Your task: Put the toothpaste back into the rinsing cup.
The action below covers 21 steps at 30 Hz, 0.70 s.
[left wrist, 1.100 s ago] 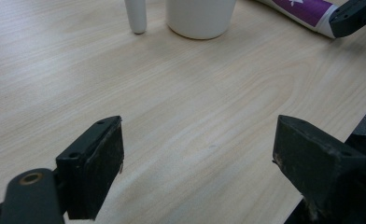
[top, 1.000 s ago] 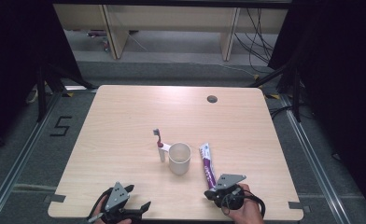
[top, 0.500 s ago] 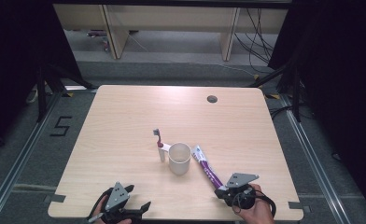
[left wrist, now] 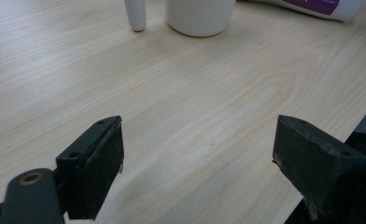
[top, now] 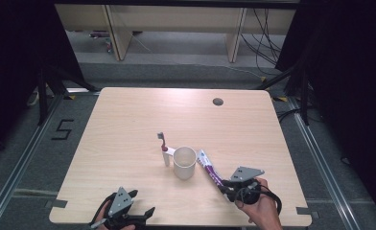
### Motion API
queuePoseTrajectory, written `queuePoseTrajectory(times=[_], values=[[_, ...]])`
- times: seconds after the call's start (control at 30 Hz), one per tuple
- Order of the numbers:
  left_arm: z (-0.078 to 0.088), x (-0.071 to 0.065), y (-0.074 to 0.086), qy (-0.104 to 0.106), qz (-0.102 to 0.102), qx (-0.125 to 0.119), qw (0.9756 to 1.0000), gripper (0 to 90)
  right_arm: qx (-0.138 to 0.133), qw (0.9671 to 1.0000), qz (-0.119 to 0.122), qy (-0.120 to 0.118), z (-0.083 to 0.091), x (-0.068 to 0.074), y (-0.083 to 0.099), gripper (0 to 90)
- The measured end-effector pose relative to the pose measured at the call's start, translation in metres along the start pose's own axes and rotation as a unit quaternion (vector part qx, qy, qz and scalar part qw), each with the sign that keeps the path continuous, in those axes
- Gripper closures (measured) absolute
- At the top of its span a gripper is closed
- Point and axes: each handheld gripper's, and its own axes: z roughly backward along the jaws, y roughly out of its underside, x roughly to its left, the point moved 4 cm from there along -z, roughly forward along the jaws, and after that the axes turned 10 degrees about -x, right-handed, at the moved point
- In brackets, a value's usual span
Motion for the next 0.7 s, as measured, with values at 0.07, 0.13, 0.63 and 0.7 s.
queuePoseTrajectory(times=[0.07,0.13,0.63,0.7], values=[[0.000,0.000,0.000,0.000,0.000,0.000,1.0000,16.1,0.016,0.9998,-0.002,0.008,-0.005,-0.004,-0.005,64.7],[0.001,0.001,0.000,-0.002,-0.003,0.004,1.0000,16.1,0.022,0.9996,-0.003,0.019,-0.012,-0.007,-0.009,58.4],[0.000,0.000,0.000,0.001,0.000,-0.003,1.0000,16.1,0.105,0.9936,-0.008,0.040,-0.061,-0.018,-0.025,47.5],[0.000,0.000,0.000,0.001,0.000,-0.003,1.0000,16.1,0.115,0.9923,-0.011,0.043,-0.064,-0.018,-0.026,49.3]])
